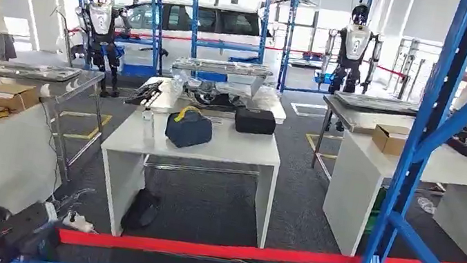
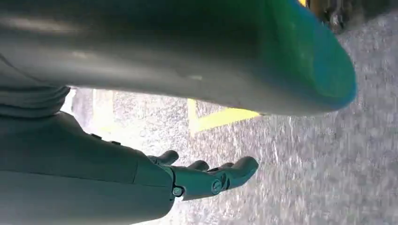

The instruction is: Take the parts from the cabinet and place them on the table.

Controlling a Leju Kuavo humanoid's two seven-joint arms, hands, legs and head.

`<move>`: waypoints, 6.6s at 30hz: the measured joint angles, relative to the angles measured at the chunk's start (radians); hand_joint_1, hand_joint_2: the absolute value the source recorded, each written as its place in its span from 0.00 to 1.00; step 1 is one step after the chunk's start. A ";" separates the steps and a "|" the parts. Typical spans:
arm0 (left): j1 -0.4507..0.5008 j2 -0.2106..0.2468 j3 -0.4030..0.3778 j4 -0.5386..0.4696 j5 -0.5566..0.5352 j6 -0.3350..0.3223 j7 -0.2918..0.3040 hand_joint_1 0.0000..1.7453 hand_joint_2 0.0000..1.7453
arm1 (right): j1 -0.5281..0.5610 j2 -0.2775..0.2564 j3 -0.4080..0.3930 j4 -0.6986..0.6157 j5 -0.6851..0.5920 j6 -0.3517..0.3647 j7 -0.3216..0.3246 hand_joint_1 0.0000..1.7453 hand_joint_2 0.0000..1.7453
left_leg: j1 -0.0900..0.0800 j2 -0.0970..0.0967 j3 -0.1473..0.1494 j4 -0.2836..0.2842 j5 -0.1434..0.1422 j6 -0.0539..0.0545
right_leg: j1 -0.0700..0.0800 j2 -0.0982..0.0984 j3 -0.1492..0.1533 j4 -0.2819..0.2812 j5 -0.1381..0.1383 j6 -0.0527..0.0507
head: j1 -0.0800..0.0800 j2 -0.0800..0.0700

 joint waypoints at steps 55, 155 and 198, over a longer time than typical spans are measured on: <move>0.172 0.051 -0.016 -0.094 -0.069 0.233 -0.018 0.00 1.00 | 0.000 -0.003 -0.003 0.000 0.009 -0.005 0.011 0.00 0.00 | 0.018 -0.015 -0.067 -0.024 0.096 -0.007 | -0.002 -0.006 0.116 -0.054 -0.076 0.017 | 0.003 -0.001; 0.308 0.063 -0.116 -0.093 -0.685 0.381 0.227 1.00 1.00 | -0.002 -0.003 -0.059 0.000 0.054 -0.006 0.030 0.00 0.00 | 0.019 -0.014 -0.068 -0.025 0.097 -0.009 | -0.001 -0.005 0.112 -0.052 -0.077 0.017 | 0.003 -0.001; 0.382 0.004 0.069 -0.402 0.083 -0.003 0.042 1.00 1.00 | 0.000 -0.001 -0.080 0.000 0.060 -0.009 0.010 0.00 0.00 | 0.019 -0.014 -0.070 -0.025 0.098 -0.010 | -0.001 -0.004 0.110 -0.051 -0.077 0.017 | 0.003 -0.001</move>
